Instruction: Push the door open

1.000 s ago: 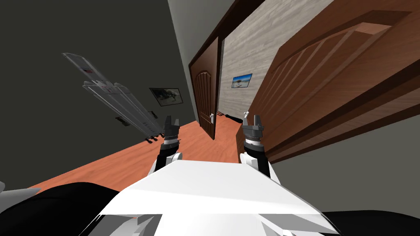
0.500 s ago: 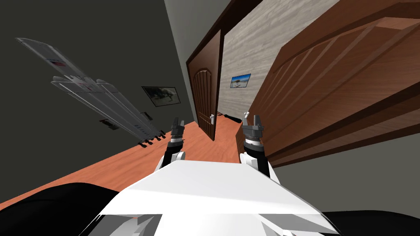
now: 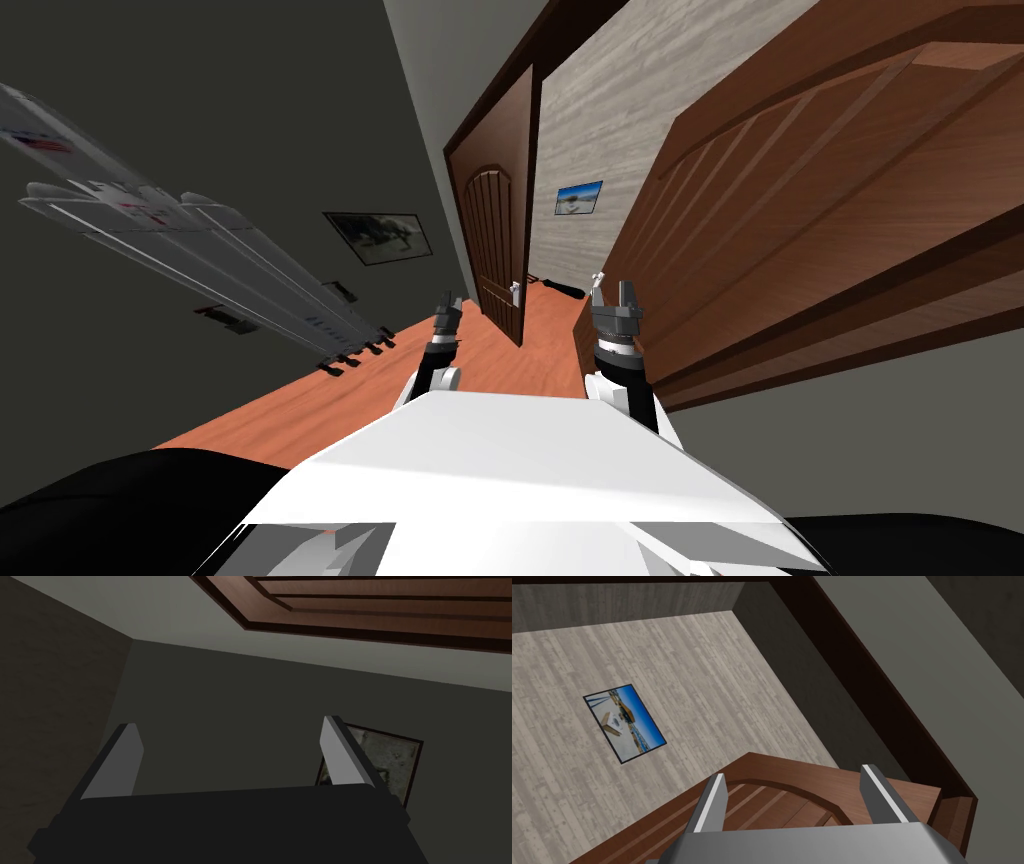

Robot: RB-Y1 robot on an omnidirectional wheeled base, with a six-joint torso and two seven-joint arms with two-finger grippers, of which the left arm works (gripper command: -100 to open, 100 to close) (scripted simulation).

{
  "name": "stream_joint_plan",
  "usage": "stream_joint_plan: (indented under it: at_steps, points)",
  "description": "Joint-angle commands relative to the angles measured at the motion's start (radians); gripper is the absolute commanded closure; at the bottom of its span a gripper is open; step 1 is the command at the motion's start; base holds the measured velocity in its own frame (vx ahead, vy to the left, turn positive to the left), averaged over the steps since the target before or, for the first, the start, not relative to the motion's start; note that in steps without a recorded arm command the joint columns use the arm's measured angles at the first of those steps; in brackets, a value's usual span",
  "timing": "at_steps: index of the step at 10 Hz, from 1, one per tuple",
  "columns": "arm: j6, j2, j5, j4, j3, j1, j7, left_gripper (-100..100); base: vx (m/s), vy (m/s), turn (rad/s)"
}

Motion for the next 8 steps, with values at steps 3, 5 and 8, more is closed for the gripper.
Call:
stream_joint_plan:
  at_steps: [3, 5, 8]
  points:
    - [0.020, 0.017, 0.002, 0.099, -0.040, -0.048, 0.023, -100, 0.089, 0.096, -0.125]
    - [0.033, 0.026, 0.003, 0.158, -0.063, -0.080, 0.036, -100, 0.086, 0.085, -0.129]
    - [0.053, 0.037, 0.004, 0.246, -0.099, -0.128, 0.057, -100, 0.084, 0.109, -0.138]
